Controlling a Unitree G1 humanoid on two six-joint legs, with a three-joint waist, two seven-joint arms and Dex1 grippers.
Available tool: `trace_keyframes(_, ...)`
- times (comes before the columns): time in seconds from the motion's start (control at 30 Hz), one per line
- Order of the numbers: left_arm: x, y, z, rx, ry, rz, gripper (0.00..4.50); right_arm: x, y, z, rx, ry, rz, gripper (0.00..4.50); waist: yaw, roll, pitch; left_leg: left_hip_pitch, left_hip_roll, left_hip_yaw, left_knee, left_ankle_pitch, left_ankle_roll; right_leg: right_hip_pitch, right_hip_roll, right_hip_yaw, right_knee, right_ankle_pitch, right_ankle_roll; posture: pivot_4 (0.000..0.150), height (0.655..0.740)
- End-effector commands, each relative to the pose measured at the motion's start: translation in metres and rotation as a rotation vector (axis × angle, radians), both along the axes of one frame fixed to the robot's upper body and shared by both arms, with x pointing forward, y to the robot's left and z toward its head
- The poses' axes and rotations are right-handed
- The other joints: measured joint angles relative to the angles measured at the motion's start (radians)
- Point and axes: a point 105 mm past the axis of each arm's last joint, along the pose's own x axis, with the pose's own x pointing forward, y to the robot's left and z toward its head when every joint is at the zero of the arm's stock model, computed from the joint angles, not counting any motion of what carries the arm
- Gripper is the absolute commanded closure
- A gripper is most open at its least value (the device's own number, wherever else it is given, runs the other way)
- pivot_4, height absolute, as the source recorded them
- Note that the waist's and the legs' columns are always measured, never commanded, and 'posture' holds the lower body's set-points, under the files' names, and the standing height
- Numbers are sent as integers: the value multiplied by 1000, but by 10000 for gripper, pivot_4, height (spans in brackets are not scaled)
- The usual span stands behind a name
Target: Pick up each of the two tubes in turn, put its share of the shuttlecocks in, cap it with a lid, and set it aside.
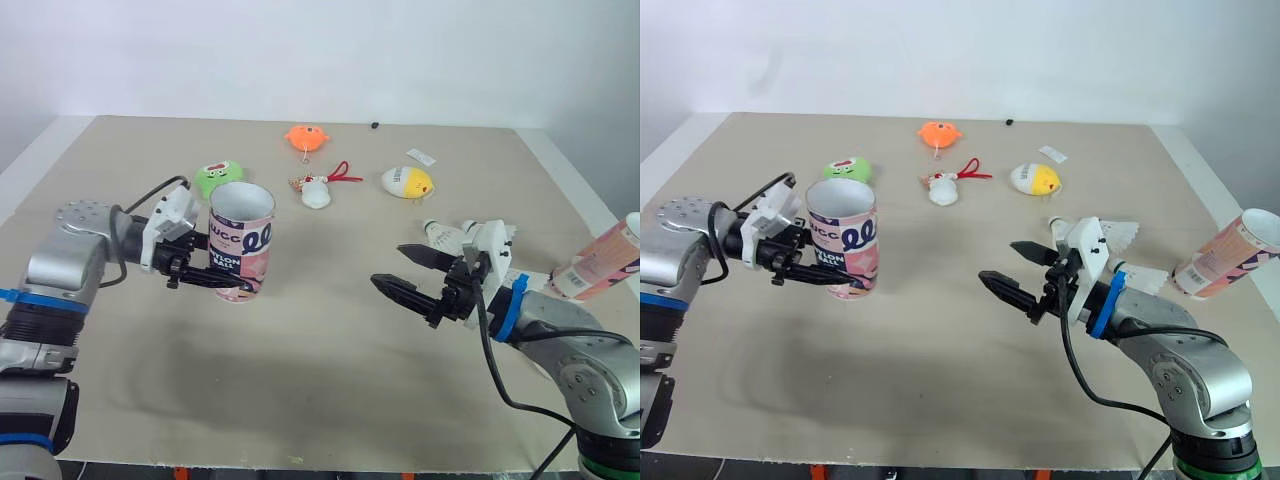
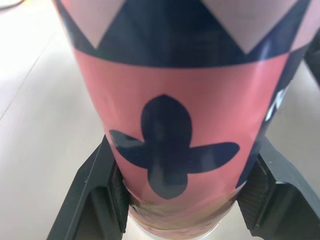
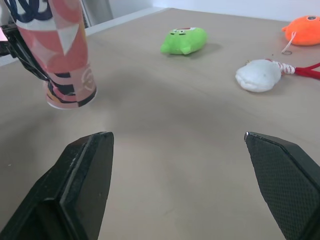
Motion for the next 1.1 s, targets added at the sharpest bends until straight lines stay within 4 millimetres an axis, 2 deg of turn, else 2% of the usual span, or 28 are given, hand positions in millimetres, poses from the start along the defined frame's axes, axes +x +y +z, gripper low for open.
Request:
trace_keyframes(0.03,-2,-17,5,-85,-42,-60,20822,-5,-1,14,-6,-62,-4,0,0,0,0,0,0,0,1,0,0,0,0,0,0,0,0,1500,7400)
trace_keyframes(0.37,11,-25,-35,-198,-71,107,20822,-4,-1,15,-23,-62,8,0,0,0,0,-2,1,-1,10,0,1,0,2,1,4,3,4,1500,7400)
trace_keyframes(0.5,-1,-24,-41,-156,-24,48,20822,-3,-3,18,-30,-65,15,0,0,0,0,-2,1,0,10,0,1,0,2,1,4,3,4,1500,7400)
trace_keyframes(0.67,-11,-3,-33,-7,28,-4,20822,-4,-7,20,-28,-63,20,0,0,0,0,-2,3,0,10,0,1,0,3,1,4,3,3,1500,7400)
trace_keyframes(0.87,-10,19,-29,234,-50,-29,20822,-11,-18,9,-58,-13,5,0,3,0,0,-2,3,0,10,0,1,0,3,1,4,3,2,1500,7400)
trace_keyframes(0.93,-7,28,-34,331,-82,-34,20822,-13,-31,-8,-108,38,-49,0,4,0,0,-2,3,0,10,0,1,0,3,1,4,2,2,1500,7400)
trace_keyframes(1.1,-6,27,-41,369,-86,-69,20822,-25,-51,-30,-158,107,-129,0,2,1,-1,-2,3,0,9,0,1,-1,3,1,4,2,2,1500,7400)
